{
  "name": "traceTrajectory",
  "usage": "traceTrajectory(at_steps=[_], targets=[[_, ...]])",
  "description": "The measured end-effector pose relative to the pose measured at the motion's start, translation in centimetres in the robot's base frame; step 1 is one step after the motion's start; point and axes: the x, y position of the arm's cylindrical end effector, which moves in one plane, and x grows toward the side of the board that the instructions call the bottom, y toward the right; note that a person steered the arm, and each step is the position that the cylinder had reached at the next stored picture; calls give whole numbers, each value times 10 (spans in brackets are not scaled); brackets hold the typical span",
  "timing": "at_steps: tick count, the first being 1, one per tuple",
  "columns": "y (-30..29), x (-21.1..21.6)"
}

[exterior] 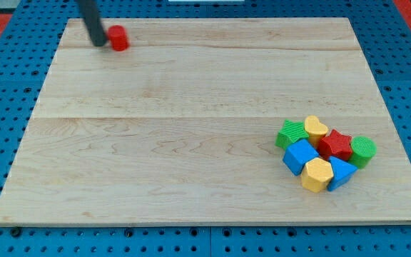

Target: Push the red circle towards yellow heart

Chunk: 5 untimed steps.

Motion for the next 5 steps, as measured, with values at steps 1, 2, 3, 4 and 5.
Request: traceTrajectory(at_steps=[1, 2, 3, 4, 5], targets=[[-26, -9], [-30, -50], [35, 1], [100, 86], [97, 89]])
